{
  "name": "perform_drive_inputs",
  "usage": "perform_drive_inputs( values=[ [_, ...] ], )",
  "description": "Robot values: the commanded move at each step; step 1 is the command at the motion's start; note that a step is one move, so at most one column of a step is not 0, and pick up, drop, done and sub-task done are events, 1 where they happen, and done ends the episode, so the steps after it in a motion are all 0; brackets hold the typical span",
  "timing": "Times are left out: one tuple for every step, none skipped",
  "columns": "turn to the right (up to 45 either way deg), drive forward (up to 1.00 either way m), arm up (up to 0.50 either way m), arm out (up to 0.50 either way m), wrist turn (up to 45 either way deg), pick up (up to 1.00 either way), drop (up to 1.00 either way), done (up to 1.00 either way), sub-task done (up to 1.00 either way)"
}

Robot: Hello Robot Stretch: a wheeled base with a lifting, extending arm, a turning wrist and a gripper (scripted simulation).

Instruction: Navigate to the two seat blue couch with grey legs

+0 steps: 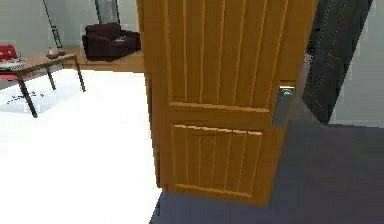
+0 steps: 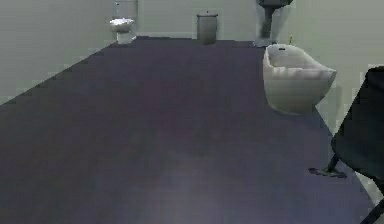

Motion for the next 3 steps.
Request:
perform_drive_inputs(
  values=[
    [0.0,0.15,0.0,0.0,0.0,0.0,0.0,0.0,0.0],
    [-45.0,0.0,0.0,0.0,0.0,0.0,0.0,0.0,0.0],
    [-42.0,0.0,0.0,0.0,0.0,0.0,0.0,0.0,0.0]
  ],
)
